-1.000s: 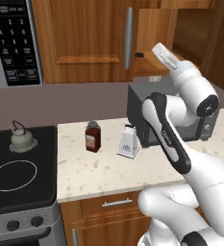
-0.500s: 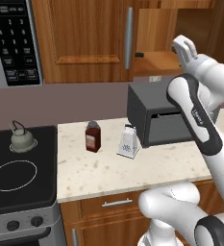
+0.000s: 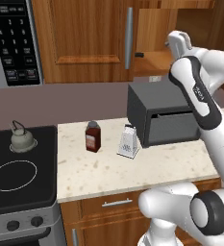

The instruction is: Pick the pan from the cabinet and place it on the stove. Then turn on the stove burner for the pan.

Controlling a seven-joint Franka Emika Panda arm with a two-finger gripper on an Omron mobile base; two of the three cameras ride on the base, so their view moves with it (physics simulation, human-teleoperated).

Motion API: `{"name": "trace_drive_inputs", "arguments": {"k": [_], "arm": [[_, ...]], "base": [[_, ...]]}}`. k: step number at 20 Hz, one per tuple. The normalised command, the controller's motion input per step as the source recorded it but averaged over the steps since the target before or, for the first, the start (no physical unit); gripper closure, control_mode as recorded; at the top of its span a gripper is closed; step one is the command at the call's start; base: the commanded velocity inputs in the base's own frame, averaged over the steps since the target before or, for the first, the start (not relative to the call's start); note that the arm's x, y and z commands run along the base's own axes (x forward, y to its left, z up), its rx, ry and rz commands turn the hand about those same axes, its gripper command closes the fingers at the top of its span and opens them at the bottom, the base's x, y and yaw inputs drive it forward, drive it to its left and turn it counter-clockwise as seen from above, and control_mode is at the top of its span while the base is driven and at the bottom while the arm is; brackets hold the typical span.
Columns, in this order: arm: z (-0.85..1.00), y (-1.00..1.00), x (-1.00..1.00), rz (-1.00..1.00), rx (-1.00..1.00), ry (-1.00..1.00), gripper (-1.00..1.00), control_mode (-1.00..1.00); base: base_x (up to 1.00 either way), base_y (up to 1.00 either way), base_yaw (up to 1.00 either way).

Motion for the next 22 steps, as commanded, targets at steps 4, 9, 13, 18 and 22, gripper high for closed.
{"name": "trace_drive_inputs", "arguments": {"k": [4, 9, 13, 18, 22], "arm": [[-0.15, 0.32, 0.59, 0.11, 0.04, 0.1, -1.0, -1.0], [-0.18, 0.27, 0.53, 0.13, 0.06, 0.03, -1.0, -1.0], [-0.15, 0.25, 0.42, 0.13, 0.07, 0.0, -1.0, -1.0], [-0.05, 0.18, 0.33, 0.13, 0.06, 0.0, -1.0, -1.0], [0.0, 0.22, 0.32, 0.13, 0.03, 0.01, -1.0, -1.0]], "base": [[0.0, 0.0, 0.0], [0.0, 0.0, 0.0], [0.0, 0.0, 0.0], [0.0, 0.0, 0.0], [0.0, 0.0, 0.0]]}}
